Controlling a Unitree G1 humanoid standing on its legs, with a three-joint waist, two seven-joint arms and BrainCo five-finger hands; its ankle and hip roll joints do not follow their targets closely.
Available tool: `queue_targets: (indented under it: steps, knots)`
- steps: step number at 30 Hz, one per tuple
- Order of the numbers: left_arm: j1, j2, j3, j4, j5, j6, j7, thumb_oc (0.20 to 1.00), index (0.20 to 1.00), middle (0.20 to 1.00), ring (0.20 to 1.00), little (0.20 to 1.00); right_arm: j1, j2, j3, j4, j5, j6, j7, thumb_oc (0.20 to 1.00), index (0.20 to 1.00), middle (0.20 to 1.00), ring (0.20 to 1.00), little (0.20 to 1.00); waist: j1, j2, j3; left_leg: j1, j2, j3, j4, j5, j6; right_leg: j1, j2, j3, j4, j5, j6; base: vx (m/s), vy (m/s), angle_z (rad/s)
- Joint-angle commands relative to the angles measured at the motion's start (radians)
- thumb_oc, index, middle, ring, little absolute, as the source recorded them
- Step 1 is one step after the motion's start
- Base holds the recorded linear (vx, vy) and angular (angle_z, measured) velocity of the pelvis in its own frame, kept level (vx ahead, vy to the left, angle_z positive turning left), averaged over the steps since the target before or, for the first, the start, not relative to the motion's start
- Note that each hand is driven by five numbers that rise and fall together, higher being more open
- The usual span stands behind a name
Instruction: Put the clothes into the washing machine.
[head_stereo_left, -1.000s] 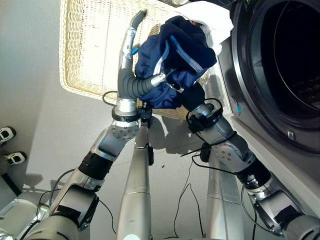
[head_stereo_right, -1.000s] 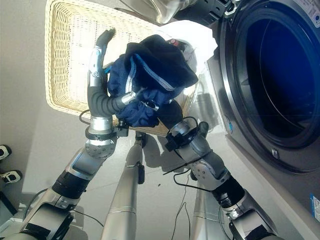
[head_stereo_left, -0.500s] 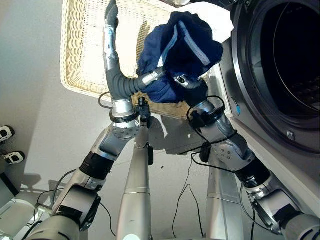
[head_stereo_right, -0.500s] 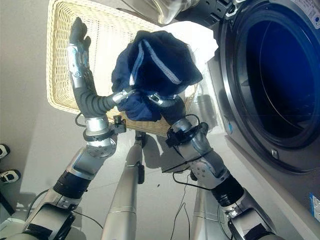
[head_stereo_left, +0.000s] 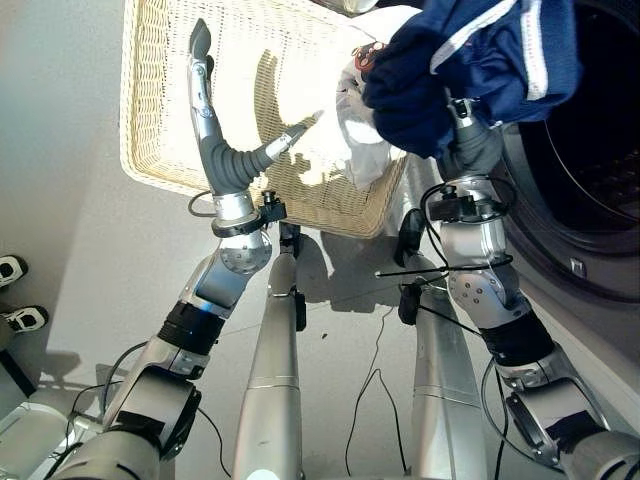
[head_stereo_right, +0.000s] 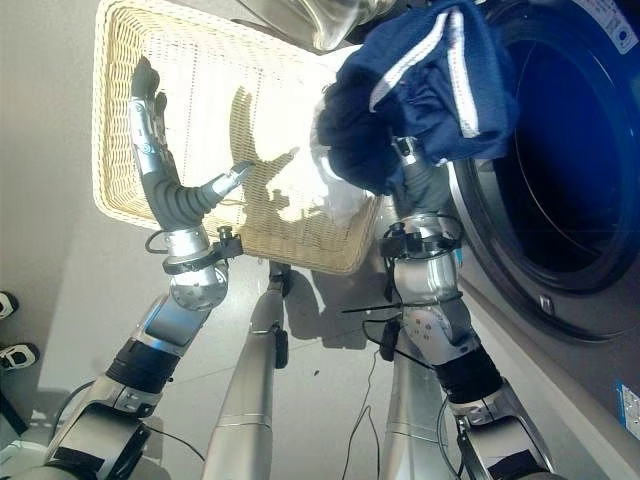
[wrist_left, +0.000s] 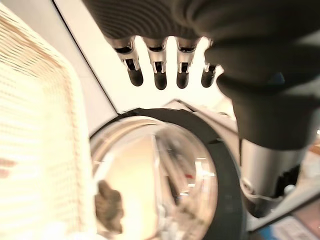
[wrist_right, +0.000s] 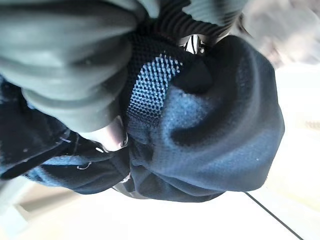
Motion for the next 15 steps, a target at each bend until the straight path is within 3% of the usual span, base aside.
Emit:
queue_targets:
  steps: [1, 5, 7, 10, 11, 15]
  knots:
    - [-0.04, 0.029, 0.027, 0.07, -0.056, 0.018, 0.051, 1.0, 1.0, 1.0, 1.0, 1.0, 0.01, 0.008, -0.063, -0.046, -0.061, -0.113, -0.055, 0.2, 0.2, 0.2, 0.2, 0.2, -0.031, -0.019, -0.015, -0.024, -0.087, 0.035, 0.062, -0.025, 0.082, 0.043, 0.061, -0.059, -0.09, 0.104, 0.076, 0.0, 0.035, 0.0]
    - [-0.052, 0.051, 0.022, 0.196, -0.131, 0.023, 0.068, 1.0, 1.0, 1.0, 1.0, 1.0, -0.001, -0.04, -0.113, 0.05, -0.024, -0.114, -0.122, 0.2, 0.2, 0.2, 0.2, 0.2, -0.041, -0.02, -0.015, -0.018, -0.077, 0.044, 0.063, -0.029, 0.075, 0.046, 0.061, -0.054, -0.092, 0.106, 0.079, 0.0, 0.025, -0.02]
    - [-0.074, 0.065, 0.013, 0.274, -0.162, 0.026, 0.061, 1.0, 1.0, 1.0, 1.0, 1.0, -0.017, -0.073, -0.137, 0.134, 0.076, -0.098, -0.113, 0.2, 0.2, 0.2, 0.2, 0.2, -0.043, -0.02, -0.015, -0.015, -0.073, 0.049, 0.063, -0.031, 0.071, 0.049, 0.061, -0.054, -0.094, 0.107, 0.081, 0.0, 0.018, -0.04]
    - [-0.077, 0.067, 0.01, 0.285, -0.168, 0.027, 0.06, 1.0, 1.0, 1.0, 1.0, 1.0, -0.02, -0.077, -0.14, 0.148, 0.086, -0.095, -0.114, 0.2, 0.2, 0.2, 0.2, 0.2, -0.043, -0.02, -0.015, -0.015, -0.072, 0.05, 0.063, -0.032, 0.071, 0.049, 0.061, -0.053, -0.094, 0.107, 0.081, 0.0, 0.006, -0.03]
    - [-0.118, 0.091, -0.014, 0.393, -0.216, 0.023, 0.053, 1.0, 1.0, 1.0, 1.0, 1.0, -0.057, -0.122, -0.147, 0.307, 0.2, -0.048, -0.109, 0.2, 0.2, 0.2, 0.2, 0.2, -0.045, -0.021, -0.015, -0.012, -0.066, 0.054, 0.057, -0.031, 0.065, 0.05, 0.063, -0.054, -0.099, 0.109, 0.081, 0.0, 0.01, -0.04]
    - [-0.168, 0.113, -0.051, 0.475, -0.271, 0.029, 0.034, 1.0, 1.0, 1.0, 1.0, 1.0, -0.123, -0.171, -0.122, 0.519, 0.344, 0.034, -0.076, 0.2, 0.2, 0.2, 0.2, 0.2, -0.04, -0.018, -0.015, -0.006, -0.061, 0.056, 0.044, -0.028, 0.06, 0.054, 0.063, -0.056, -0.11, 0.112, 0.079, 0.0, 0.005, -0.06]
